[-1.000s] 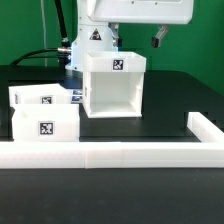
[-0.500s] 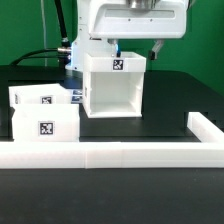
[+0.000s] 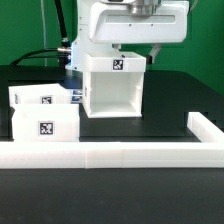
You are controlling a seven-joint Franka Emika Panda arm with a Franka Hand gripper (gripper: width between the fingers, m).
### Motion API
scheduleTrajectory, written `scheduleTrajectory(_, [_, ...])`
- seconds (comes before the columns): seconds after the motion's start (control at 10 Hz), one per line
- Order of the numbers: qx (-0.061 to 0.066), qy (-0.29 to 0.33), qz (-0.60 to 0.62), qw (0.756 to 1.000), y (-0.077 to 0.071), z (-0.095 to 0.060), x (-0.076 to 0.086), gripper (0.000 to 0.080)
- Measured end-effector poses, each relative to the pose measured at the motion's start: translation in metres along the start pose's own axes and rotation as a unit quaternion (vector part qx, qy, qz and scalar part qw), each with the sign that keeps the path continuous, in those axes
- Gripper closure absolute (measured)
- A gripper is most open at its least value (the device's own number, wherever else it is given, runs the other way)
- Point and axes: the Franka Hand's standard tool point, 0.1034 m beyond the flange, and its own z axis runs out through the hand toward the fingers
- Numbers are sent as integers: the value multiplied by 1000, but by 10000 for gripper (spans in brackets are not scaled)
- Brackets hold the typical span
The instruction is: Assemble drawer
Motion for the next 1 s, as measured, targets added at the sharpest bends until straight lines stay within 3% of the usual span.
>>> scheduleTrajectory(0.1, [0, 0, 0, 1000, 0, 0, 0, 406])
scheduleTrajectory(0.2, [0, 0, 0, 1000, 0, 0, 0, 599])
scheduleTrajectory(0.3, [0, 0, 0, 1000, 0, 0, 0, 599])
scheduleTrajectory(0.4, [0, 0, 0, 1000, 0, 0, 0, 727])
scheduleTrajectory(0.5, [0, 0, 0, 1000, 0, 0, 0, 764])
scheduleTrajectory(1.0, [0, 0, 0, 1000, 0, 0, 0, 764])
